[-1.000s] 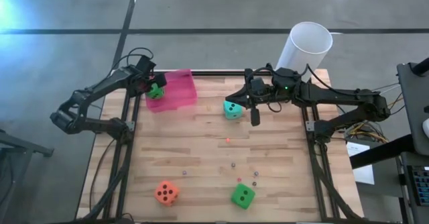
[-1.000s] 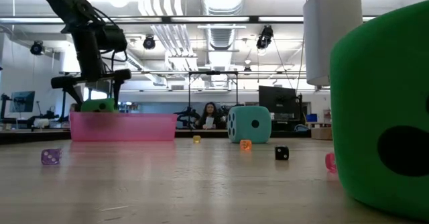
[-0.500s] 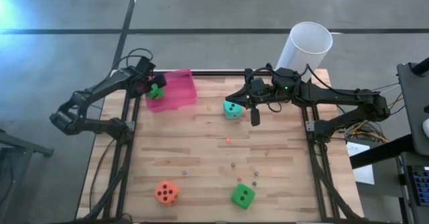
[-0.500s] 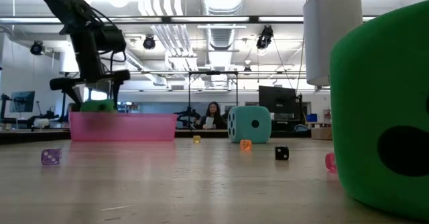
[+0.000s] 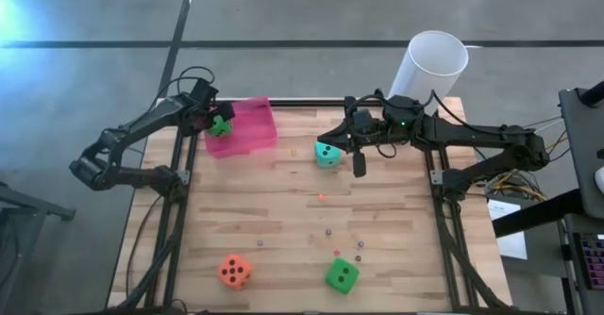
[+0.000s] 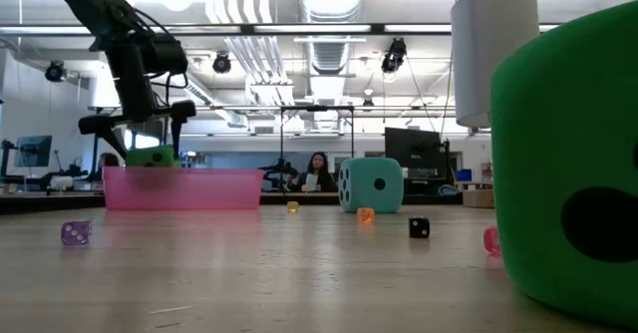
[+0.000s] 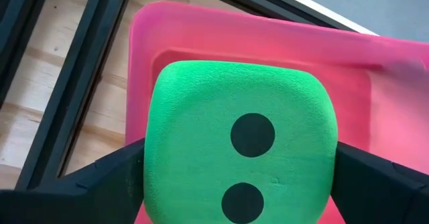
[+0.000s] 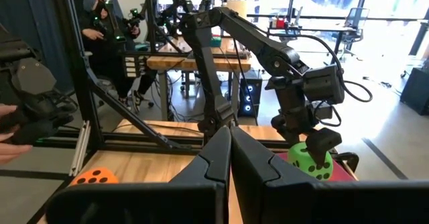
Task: Pick & Place Dice
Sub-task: Put the top big green dice into the red bin
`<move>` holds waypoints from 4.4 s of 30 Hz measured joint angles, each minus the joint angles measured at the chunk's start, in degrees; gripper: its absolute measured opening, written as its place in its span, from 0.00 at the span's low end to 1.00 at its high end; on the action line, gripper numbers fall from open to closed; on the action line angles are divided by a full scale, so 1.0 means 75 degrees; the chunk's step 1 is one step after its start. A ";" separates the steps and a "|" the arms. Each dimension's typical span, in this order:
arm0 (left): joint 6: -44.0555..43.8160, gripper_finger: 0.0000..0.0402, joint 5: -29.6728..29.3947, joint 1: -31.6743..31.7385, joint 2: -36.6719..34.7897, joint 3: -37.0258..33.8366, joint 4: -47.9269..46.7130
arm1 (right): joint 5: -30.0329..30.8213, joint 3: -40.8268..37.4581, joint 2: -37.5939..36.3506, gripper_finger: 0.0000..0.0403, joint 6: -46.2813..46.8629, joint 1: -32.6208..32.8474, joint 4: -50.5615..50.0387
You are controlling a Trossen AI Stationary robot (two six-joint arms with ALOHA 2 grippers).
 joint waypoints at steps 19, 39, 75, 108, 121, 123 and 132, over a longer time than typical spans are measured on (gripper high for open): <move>-0.0577 0.93 0.0305 0.0000 -0.0003 0.0001 0.0199 | 0.0000 0.0000 -0.0003 0.02 -0.0009 -0.0001 0.0001; -0.1036 0.82 0.0013 -0.0003 -0.0003 0.0200 -0.0411 | 0.0000 0.0000 -0.0006 0.02 0.0004 0.0001 0.0001; -0.1187 0.98 -0.0070 -0.0023 0.0015 0.0485 -0.0648 | 0.0000 0.0000 -0.0006 0.02 0.0003 0.0002 -0.0001; -0.1387 0.81 -0.1395 -0.1081 0.0070 0.0713 -0.0243 | 0.0000 0.0000 -0.0006 0.02 -0.0004 0.0002 0.0000; -0.1216 0.80 -0.1395 -0.1075 0.0052 0.0713 -0.0113 | 0.0000 0.0000 -0.0006 0.02 -0.0001 0.0002 -0.0001; -0.1213 0.80 -0.1393 -0.1084 0.0050 0.0713 -0.0112 | 0.0000 0.0000 -0.0006 0.02 -0.0006 0.0000 -0.0001; -0.1161 0.90 -0.1428 -0.1090 0.0052 0.0713 -0.0261 | 0.0000 0.0000 -0.0006 0.02 -0.0006 0.0002 -0.0001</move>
